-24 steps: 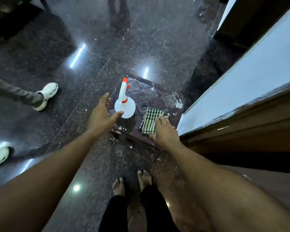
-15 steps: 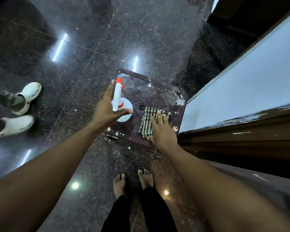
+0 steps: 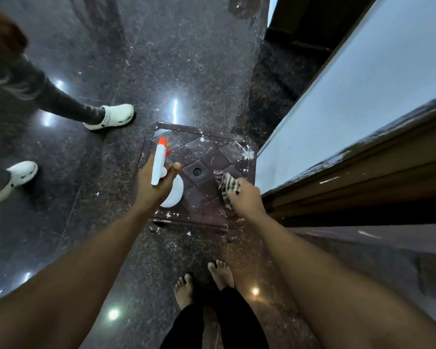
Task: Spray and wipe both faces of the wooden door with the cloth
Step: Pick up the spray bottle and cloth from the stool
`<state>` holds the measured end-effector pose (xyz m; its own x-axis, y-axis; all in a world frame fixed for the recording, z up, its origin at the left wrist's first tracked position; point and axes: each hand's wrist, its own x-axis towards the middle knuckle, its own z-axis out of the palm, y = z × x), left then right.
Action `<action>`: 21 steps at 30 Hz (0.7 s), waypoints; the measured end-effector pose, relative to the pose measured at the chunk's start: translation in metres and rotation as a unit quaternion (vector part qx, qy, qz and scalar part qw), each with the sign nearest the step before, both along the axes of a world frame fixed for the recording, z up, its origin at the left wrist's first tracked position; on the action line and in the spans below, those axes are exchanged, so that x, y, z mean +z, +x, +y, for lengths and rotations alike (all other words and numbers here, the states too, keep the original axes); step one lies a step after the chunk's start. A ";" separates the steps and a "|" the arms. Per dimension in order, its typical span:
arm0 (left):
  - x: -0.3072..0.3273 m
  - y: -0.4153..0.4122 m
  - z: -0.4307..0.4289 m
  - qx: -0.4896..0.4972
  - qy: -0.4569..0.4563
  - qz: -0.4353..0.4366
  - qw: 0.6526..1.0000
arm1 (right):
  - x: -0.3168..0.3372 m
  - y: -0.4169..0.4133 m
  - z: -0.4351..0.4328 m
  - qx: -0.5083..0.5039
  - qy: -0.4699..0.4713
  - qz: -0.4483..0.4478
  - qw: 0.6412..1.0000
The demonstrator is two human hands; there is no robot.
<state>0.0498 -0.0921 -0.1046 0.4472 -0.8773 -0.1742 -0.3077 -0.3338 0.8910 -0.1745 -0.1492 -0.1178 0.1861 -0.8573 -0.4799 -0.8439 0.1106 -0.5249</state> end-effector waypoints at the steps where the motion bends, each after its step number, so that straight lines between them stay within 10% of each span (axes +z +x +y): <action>1: 0.002 -0.003 0.004 0.001 -0.005 0.016 1.000 | 0.000 -0.006 0.004 -0.070 0.042 -0.033 0.996; 5: 0.025 -0.021 0.021 -0.012 -0.044 0.034 0.998 | 0.021 -0.032 0.024 -0.326 0.262 -0.304 0.856; 9: 0.059 -0.043 0.048 -0.045 -0.055 0.072 0.995 | 0.058 -0.058 0.061 -0.330 0.335 -0.422 0.775; 21: 0.231 -0.141 0.069 -0.150 -0.152 0.061 0.975 | 0.237 -0.200 0.101 -0.258 0.178 -0.507 0.803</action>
<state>-0.0912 -0.0231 0.1262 0.1538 -0.9849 0.0793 -0.2370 0.0411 0.9706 -0.3741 -0.0483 0.1193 0.3005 -0.7876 -0.5379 0.2025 0.6038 -0.7710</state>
